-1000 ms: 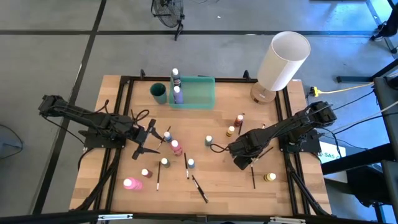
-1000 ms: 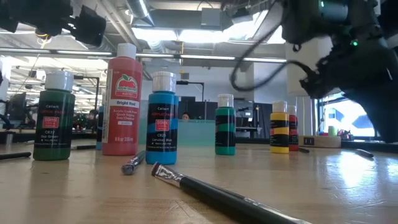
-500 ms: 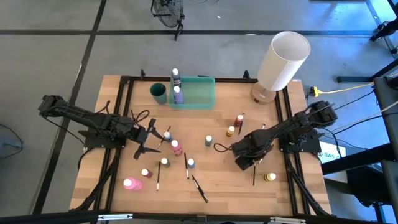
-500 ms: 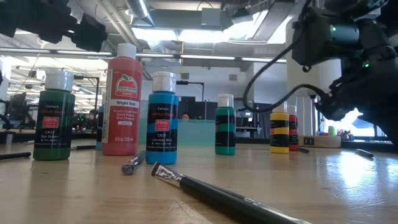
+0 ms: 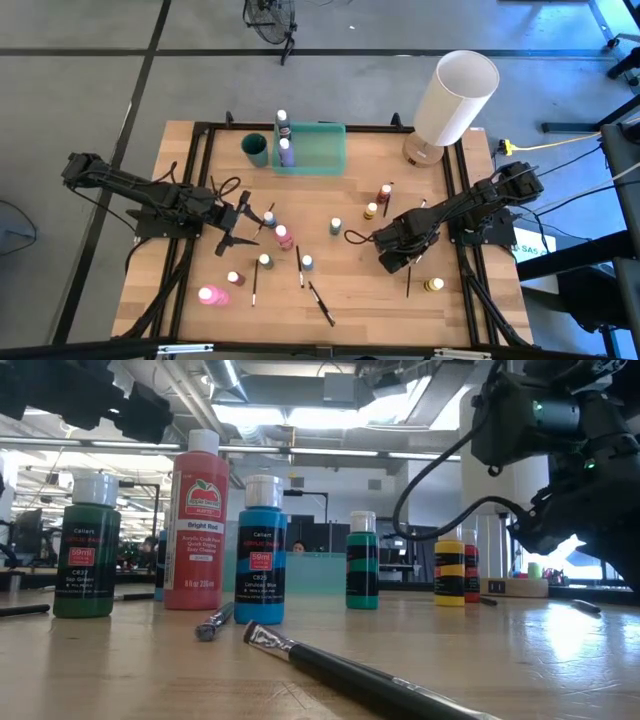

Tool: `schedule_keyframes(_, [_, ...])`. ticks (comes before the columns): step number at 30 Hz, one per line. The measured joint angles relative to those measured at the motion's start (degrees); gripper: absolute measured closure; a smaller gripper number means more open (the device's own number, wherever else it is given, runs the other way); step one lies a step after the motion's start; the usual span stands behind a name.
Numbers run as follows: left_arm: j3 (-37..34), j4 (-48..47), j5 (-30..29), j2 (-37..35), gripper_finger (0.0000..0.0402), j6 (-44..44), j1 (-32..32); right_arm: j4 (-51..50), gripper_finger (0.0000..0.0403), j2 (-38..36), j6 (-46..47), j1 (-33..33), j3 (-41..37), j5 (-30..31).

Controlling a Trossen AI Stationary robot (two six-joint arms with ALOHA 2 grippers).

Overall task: Pick & Place Paint Supplies
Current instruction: Put the silver paintbrush into the green cup

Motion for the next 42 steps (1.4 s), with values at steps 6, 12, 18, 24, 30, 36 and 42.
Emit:
schedule_keyframes(6, [0.0,0.0,0.0,0.0,0.0155,0.02,0.0,2.55,0.0234,-0.06,-0.23,-0.16,-0.02,-0.06])
schedule_keyframes(12, [0.0,-0.02,0.0,0.0,0.0153,0.02,0.0,10.25,0.0234,-0.07,-2.05,-0.66,0.07,0.29])
schedule_keyframes(18, [0.0,-0.02,0.0,0.0,0.0155,0.02,0.0,14.52,0.0234,0.0,-3.5,-0.72,0.04,0.83])
schedule_keyframes(24, [0.0,-0.04,-0.02,0.0,0.0153,0.02,0.0,14.35,0.0234,0.04,-3.04,-1.26,0.02,1.08])
schedule_keyframes(30, [0.0,-0.05,-0.02,0.0,0.0154,0.04,0.0,14.1,0.0234,0.04,-3.06,-2.08,0.02,1.9])
schedule_keyframes(36, [0.0,-0.07,-0.02,0.0,0.0154,0.04,0.0,14.09,0.0234,-0.02,-6.45,-2.42,0.09,4.83])
schedule_keyframes(42, [0.0,-0.09,-0.02,0.0,0.0153,0.04,0.0,15.86,0.0234,-0.04,-7.82,-2.49,0.09,6.43])
